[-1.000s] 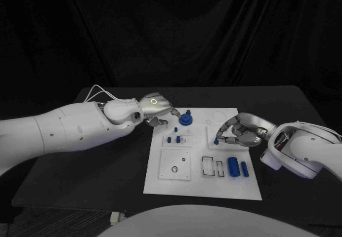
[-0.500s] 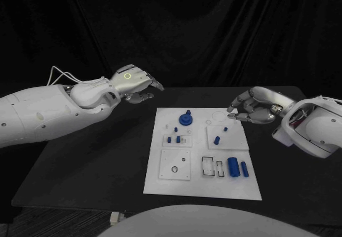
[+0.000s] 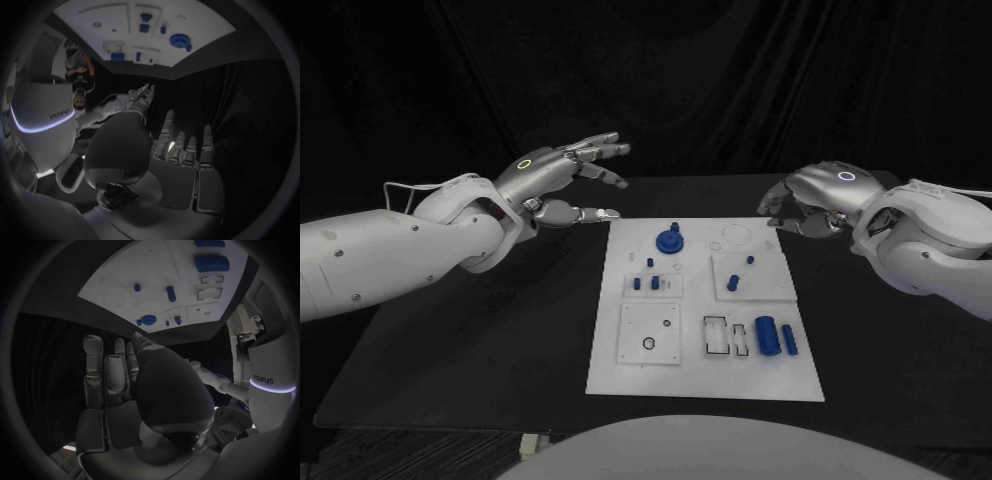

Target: Assemble the parts on the task board

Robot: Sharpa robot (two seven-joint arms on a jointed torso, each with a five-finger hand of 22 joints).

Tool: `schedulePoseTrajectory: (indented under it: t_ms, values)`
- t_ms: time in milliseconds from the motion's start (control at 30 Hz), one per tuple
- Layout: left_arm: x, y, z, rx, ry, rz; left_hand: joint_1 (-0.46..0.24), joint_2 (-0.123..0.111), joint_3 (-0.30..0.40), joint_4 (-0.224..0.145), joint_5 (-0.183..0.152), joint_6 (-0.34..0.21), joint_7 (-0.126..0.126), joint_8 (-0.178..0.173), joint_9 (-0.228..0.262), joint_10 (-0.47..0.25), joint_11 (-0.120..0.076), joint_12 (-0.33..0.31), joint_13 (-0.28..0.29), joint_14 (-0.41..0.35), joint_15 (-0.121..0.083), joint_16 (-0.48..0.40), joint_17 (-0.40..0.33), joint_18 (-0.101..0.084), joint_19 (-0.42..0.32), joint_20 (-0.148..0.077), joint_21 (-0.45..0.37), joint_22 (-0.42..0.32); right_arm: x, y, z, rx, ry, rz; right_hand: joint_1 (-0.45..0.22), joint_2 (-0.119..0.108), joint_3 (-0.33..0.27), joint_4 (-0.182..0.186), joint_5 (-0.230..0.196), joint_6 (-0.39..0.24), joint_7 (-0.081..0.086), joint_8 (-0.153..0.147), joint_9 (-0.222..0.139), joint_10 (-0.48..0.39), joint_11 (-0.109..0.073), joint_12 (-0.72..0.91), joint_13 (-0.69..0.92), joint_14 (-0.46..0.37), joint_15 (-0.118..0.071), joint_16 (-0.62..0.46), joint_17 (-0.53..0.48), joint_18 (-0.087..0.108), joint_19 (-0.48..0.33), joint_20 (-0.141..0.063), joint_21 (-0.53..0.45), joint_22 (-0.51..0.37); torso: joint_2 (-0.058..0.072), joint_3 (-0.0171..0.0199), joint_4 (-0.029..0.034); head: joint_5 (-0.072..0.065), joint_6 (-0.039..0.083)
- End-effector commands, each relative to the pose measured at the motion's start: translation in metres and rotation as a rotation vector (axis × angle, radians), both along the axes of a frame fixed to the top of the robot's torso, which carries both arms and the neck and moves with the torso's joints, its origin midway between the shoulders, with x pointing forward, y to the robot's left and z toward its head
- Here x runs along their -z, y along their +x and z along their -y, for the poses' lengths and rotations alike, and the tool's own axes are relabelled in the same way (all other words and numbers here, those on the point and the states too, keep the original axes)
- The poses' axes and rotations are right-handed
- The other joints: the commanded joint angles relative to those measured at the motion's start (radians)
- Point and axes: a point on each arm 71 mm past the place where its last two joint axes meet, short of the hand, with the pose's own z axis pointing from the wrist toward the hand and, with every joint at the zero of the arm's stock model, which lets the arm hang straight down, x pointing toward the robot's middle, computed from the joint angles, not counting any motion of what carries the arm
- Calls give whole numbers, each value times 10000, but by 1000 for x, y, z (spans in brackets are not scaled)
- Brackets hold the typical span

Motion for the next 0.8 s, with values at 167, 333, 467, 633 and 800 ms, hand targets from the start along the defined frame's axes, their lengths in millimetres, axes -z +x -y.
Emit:
schedulePoseTrajectory:
  t_ms: [167, 333, 467, 633, 800]
  values:
    - [10, -1, -9, 853, -7075, -5477, -269, 243, -1427, 68, -523, -2958, -189, -246, -254, -1271, -131, -220, -156, -563, 282, -278, -282, -70, -1010, 418, -119, -2630, 16, 0, -3, -297, -1328, 440, -435, -253, -11, -8, -238, 13, -2, -306, -268, -178, 49, -339, -534, 5, 56, -1, 57, 82, 124, 87, -155, -4, 30, -12, 44, -82, -2]
    - [17, -3, -12, 933, -8458, -6390, -670, 132, -1476, 70, -979, -3635, -260, -274, -286, -1371, -168, -237, -174, -563, 265, -278, -282, 127, -1114, 355, -175, -3502, 26, -2, -5, -418, -1464, 193, -576, -315, -82, -9, -230, 77, -53, -342, -315, -198, 6, -344, -611, 13, 37, 14, 85, 71, 169, 87, -144, 16, 15, 2, 21, -52, -2]
    - [20, -5, -14, 930, -8901, -6696, -611, 239, -1411, 55, -812, -3682, -230, -272, -285, -1392, -131, -241, -178, -563, 257, -278, -282, 229, -1141, 290, -173, -3605, 34, -2, -6, -467, -1537, 30, -763, -331, -138, -8, -138, 195, 45, -360, -354, -136, -53, -295, -689, 81, -5, 154, 245, 88, 154, 58, -282, 1, 7, 8, 5, -26, -2]
    - [23, -6, -13, 930, -9075, -6940, 103, 756, -1319, 25, 139, -3672, -121, -268, -281, -1400, -33, -242, -179, -563, 320, -278, -282, 469, -1121, 414, -163, -3757, 41, -1, -7, -525, -1534, -100, -808, -308, -84, -50, 323, 288, 147, -407, -403, -37, -43, -235, -791, 211, -24, 403, 511, 34, 344, 31, -40, 131, 7, 5, 16, -55, -2]
    - [26, -7, -11, 994, -9139, -7162, 221, 855, -1398, 33, 210, -3684, -71, -270, -283, -1401, 47, -242, -179, -563, 420, -278, -282, 533, -1107, 542, -158, -3785, 50, -1, -9, -526, -1409, -343, -710, -319, 112, -78, 791, 494, 54, -389, -406, 216, -27, -157, -928, 310, -31, 583, 704, -16, 544, 14, 211, 288, 3, 6, 4, -75, -2]
